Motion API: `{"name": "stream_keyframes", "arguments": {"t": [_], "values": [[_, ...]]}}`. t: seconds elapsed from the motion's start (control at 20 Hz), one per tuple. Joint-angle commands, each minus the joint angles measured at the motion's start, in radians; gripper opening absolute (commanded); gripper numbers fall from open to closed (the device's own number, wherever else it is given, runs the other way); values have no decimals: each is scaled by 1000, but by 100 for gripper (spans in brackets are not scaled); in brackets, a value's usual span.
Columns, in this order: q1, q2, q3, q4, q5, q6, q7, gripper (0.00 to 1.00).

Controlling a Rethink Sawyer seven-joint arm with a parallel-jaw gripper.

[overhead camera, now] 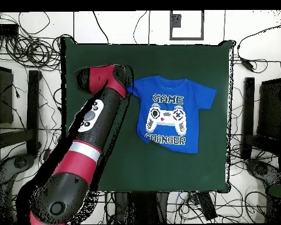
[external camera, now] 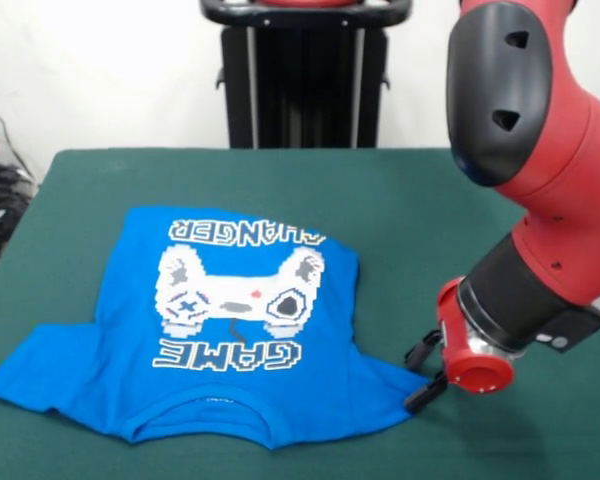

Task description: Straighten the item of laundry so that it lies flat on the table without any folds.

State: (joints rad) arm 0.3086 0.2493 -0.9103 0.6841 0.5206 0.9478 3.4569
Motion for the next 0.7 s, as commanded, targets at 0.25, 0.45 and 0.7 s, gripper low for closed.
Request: {"name": "stream_keyframes", "arguments": {"t": [0.25, 0.45, 0.7], "values": [[81, 97, 152, -44, 137, -37, 313, 100], [82, 93, 153, -35, 134, -43, 301, 100], [86, 71, 135, -5, 106, -24, 273, 100]]}}
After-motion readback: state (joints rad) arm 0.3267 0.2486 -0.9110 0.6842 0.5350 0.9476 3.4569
